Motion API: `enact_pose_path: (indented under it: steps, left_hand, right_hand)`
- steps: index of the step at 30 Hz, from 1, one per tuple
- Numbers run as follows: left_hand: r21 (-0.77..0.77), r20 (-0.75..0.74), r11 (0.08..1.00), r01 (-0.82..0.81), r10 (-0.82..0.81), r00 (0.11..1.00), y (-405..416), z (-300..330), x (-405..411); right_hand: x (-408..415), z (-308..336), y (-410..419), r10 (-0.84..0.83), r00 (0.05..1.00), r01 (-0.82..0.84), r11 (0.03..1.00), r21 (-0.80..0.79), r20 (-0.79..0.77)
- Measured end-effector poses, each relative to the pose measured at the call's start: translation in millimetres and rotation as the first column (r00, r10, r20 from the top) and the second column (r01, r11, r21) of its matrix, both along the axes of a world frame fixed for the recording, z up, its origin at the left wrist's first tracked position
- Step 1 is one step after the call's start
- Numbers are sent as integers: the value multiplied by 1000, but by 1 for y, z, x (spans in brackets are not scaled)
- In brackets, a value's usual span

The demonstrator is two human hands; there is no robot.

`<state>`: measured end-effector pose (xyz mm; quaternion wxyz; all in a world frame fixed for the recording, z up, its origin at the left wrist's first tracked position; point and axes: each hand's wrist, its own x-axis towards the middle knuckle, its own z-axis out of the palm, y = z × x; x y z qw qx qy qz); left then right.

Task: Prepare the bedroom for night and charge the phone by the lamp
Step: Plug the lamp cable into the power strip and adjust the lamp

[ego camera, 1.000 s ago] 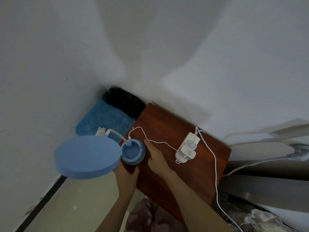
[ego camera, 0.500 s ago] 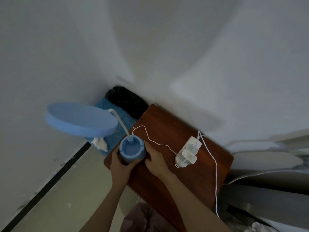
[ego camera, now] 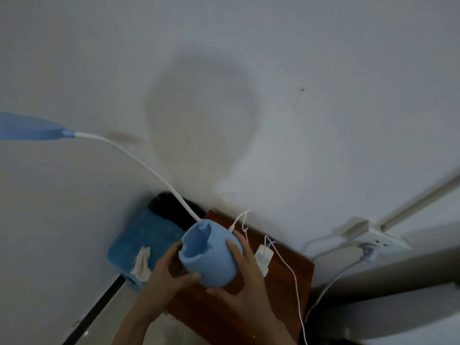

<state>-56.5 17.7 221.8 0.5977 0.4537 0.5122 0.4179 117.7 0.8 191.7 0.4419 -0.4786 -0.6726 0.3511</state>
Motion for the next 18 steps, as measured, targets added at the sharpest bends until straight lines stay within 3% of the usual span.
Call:
enact_pose_path:
  steps: [4,9,18]
  left_hand:
    - [81,24,997,19,-21,999,0,42,8]
    - [174,140,977,-120,96,985,-15,75,32]
    - [171,195,969,-178,144,970,-20,96,55]
  right_hand:
    - [0,37,-11,-233,972,232,933,274,-29]
    - [-4,61,-16,-398,908,414,813,410,-128]
    - [-22,61,-23,-457,889,356,717,599,19]
